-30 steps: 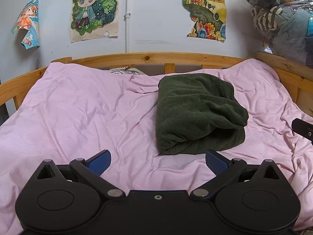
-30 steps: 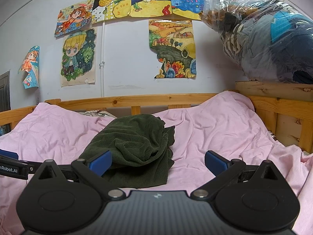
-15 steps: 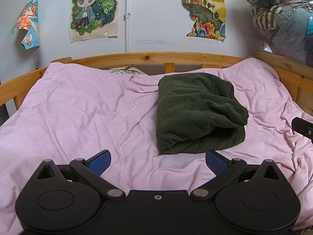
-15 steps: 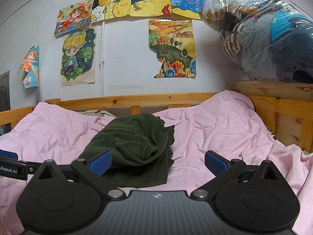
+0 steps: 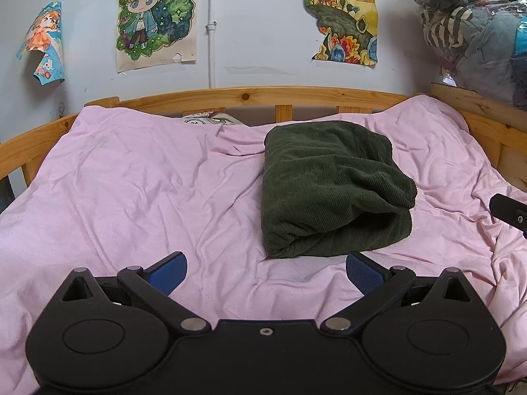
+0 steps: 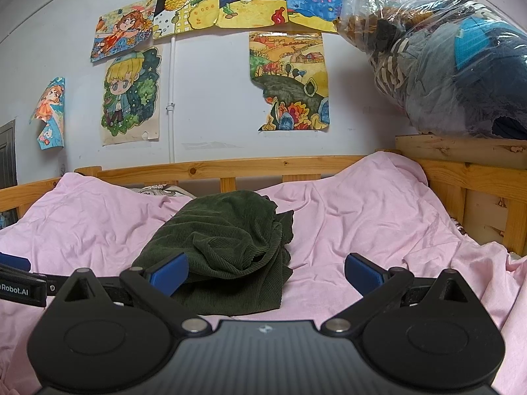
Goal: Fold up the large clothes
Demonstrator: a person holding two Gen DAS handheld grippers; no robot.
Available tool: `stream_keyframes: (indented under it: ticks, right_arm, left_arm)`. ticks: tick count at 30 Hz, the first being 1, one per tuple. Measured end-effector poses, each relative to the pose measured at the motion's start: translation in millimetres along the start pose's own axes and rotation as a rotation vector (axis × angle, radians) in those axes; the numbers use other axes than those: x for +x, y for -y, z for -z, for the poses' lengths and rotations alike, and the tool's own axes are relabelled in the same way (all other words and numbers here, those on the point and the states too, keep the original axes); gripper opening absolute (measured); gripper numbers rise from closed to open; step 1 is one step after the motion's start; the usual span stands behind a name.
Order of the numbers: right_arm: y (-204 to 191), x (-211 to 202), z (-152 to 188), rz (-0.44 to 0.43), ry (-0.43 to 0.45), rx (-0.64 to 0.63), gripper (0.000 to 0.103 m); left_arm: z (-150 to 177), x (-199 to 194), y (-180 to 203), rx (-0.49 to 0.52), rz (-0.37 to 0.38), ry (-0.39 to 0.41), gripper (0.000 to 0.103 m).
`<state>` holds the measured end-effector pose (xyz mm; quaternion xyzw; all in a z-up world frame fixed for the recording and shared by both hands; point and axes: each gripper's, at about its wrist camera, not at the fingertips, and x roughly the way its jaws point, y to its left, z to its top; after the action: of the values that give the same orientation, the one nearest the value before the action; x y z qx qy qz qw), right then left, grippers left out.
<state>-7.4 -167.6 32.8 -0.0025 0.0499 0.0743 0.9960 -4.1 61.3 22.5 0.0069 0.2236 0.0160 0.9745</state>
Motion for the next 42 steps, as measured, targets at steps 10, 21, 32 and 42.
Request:
stream_keyframes:
  ticks: [10,21,32,42]
  right_arm:
    - [0.3,0.2,0.4,0.001,0.000,0.001,0.103]
    - [0.2,0.2,0.2,0.001,-0.002,0.001,0.103]
    - [0.1,0.2,0.0,0.001,-0.003,0.001,0.103]
    - [-0.1,0.1,-0.3,0.001,-0.003,0.001,0.103]
  left_arm:
    - [0.9,0.3,0.4,0.008,0.004,-0.002,0.102]
    - [0.8,0.2,1.3,0.008,0.003,-0.002,0.102]
    - [0.7,0.1,1.5,0.008,0.002,-0.003,0.103]
    - [0.6,0.4,1.6,0.008,0.005,-0.004,0.103]
